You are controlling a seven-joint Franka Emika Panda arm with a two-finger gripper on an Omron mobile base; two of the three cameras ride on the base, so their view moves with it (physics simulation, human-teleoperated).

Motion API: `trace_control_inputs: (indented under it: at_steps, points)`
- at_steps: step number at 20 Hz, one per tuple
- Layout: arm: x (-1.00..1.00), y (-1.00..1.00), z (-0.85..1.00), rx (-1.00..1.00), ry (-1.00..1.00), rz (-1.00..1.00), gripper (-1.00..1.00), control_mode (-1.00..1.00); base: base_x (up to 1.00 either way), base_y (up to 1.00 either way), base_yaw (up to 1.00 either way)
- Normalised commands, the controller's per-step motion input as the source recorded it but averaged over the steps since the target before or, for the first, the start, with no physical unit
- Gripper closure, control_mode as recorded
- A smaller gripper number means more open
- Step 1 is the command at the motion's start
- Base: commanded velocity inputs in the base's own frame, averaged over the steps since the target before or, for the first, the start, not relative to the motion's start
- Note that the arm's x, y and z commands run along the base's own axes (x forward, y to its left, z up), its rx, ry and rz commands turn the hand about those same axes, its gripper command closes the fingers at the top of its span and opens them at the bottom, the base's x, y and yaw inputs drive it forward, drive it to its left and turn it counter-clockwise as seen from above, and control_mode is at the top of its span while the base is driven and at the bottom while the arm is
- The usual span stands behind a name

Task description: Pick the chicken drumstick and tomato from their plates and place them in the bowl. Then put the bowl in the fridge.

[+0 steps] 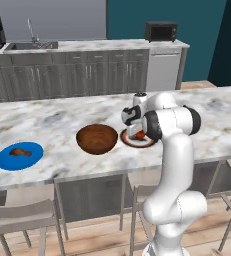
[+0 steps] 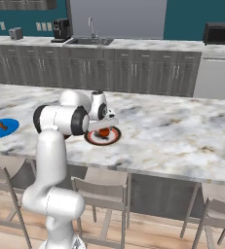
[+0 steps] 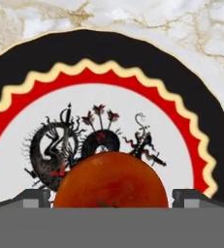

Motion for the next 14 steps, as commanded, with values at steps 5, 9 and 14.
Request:
trace_control_inputs:
  at_steps: [5,9,14]
  points:
    - [0.00,0.00,-0.19,0.00,0.00,0.00,-1.00,-1.00,0.00,0.00,0.00]
    - [0.00,0.00,-0.16,0.00,0.00,0.00,-1.00,-1.00,0.00,0.00,0.00]
    - [-0.04,0.00,-0.09,0.00,0.00,0.00,1.00,-1.00,0.00,0.00,0.00]
